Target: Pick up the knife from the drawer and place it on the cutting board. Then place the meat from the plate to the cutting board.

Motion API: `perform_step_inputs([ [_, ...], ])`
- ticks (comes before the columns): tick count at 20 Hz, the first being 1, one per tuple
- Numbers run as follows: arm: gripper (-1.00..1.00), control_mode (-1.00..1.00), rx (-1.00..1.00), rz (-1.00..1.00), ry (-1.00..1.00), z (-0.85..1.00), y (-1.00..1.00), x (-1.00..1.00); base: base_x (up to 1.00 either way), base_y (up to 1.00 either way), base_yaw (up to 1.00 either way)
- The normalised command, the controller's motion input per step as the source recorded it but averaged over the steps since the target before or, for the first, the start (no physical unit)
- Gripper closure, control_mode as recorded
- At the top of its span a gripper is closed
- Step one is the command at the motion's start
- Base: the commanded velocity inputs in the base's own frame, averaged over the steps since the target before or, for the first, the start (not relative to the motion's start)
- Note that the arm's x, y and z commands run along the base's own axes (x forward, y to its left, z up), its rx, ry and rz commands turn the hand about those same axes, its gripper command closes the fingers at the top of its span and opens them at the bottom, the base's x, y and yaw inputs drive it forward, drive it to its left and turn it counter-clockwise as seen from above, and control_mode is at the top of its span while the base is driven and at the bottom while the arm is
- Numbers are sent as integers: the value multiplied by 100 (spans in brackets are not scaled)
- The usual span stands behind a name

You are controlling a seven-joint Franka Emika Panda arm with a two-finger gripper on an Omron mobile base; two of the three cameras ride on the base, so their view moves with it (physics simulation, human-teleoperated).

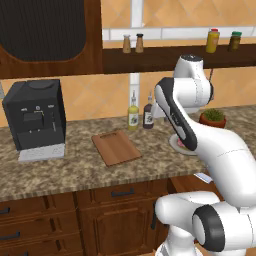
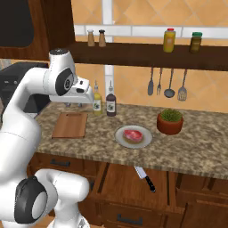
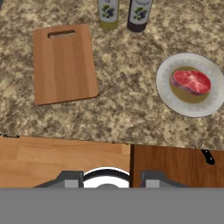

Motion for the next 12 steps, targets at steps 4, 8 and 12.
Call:
perform_step_inputs([
  [4,-100,100,0,0,0,0,0,0,-5,1,0],
  [8,-100,100,0,0,0,0,0,0,-32,54,-28],
  [12,-100,100,0,0,0,0,0,0,-5,85,-51],
])
